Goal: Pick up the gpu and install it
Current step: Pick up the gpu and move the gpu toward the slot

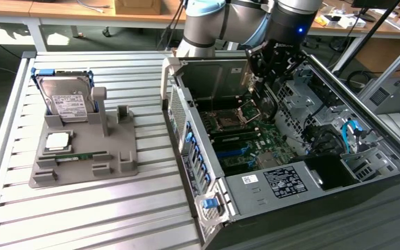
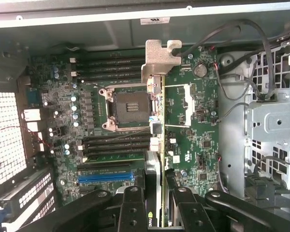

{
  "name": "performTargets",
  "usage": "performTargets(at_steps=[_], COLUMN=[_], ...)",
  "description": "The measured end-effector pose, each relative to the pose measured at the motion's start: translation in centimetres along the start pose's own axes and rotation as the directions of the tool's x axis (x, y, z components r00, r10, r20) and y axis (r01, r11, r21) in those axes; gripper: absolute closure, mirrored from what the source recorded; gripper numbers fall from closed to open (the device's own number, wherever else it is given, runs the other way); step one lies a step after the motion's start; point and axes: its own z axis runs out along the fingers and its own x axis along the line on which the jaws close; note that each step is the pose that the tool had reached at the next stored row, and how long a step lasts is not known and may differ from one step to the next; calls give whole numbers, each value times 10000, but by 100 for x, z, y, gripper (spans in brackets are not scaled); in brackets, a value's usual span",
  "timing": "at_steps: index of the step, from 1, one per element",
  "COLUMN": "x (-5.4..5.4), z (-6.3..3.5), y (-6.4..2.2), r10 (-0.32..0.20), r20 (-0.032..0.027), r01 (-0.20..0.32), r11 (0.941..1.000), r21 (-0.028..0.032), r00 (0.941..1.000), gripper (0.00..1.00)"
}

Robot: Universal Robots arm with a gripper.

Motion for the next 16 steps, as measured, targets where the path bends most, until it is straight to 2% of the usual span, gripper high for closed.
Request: performTargets(at_steps=[7, 16], x=[-3, -12], z=[28, 53], y=[0, -45], r10=[-1, -1], r20=[1, 1], r01=[1, 1], r11=[10000, 10000], r21=[12, 13], r00=[10000, 10000], gripper=[73, 73])
